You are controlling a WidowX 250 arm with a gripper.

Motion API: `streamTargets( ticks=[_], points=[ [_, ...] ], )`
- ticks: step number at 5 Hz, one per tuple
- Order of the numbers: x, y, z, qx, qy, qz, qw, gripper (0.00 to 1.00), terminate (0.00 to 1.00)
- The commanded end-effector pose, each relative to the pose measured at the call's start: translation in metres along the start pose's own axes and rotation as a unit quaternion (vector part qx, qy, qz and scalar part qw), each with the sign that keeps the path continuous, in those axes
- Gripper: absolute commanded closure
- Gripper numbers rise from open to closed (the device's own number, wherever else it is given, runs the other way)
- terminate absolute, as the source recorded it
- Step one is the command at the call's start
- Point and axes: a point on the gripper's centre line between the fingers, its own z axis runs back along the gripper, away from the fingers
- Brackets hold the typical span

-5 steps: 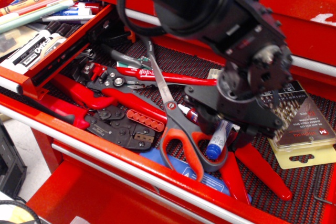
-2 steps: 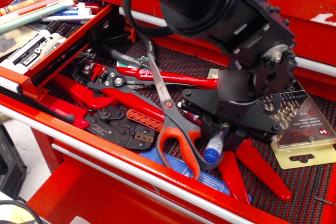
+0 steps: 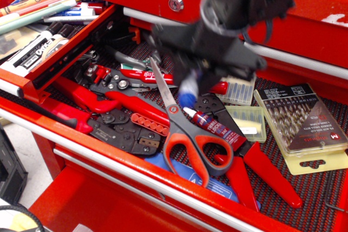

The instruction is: Pick up blue pen and put into drawer

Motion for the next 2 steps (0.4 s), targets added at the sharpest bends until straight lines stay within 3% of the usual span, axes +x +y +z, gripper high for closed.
streamTargets(
  ticks=[1,2],
  points=[
    [0.041,0.081,0.015,0.056,-0.019,0.088,0.9944,1.0,0.0],
    [0.059,0.127,0.002,0.05,-0.029,0.084,0.9948,1.0,0.0]
  ],
)
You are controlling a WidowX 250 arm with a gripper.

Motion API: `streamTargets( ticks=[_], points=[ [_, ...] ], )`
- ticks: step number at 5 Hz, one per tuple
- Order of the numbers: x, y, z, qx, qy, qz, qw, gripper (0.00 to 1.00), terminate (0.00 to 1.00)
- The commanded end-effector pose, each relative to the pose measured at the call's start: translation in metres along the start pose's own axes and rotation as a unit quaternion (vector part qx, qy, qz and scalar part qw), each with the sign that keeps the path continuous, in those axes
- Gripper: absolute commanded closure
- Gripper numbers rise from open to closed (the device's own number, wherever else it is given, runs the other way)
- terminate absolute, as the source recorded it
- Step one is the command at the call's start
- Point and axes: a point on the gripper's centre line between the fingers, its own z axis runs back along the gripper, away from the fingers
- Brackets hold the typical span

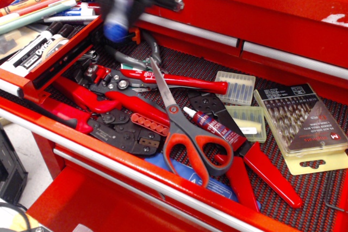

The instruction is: Pick up blue pen and put into drawer

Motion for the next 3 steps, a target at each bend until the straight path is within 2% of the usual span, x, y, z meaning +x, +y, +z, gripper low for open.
streamTargets(
  ticks=[1,2,3],
  points=[
    [0.03,0.06,-0.008,-0.016,-0.031,0.005,0.9994,1.0,0.0],
    [0.029,0.077,-0.017,-0.059,-0.045,-0.006,0.9972,0.0,0.0],
    [0.029,0.077,-0.017,-0.059,-0.045,-0.006,0.9972,0.0,0.0]
  ],
)
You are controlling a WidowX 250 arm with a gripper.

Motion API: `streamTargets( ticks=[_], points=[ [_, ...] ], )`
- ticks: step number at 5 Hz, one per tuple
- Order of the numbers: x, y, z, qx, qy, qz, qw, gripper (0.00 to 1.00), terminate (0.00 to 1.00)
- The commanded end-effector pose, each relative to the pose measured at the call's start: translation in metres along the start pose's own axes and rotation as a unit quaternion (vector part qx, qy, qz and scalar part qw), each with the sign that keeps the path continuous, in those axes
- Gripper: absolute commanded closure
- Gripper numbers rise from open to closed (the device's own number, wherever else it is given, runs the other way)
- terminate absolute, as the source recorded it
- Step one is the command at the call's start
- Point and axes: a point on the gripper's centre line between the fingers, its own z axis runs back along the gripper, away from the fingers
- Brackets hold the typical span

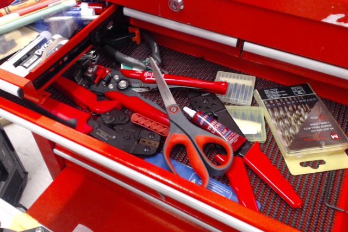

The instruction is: Pick up blue pen and put into drawer

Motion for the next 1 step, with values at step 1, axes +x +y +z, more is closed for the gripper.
streamTargets(
  ticks=[1],
  points=[
    [0.0012,-0.0028,0.0097,-0.002,-0.014,-0.007,0.9999,0.0,1.0]
  ],
)
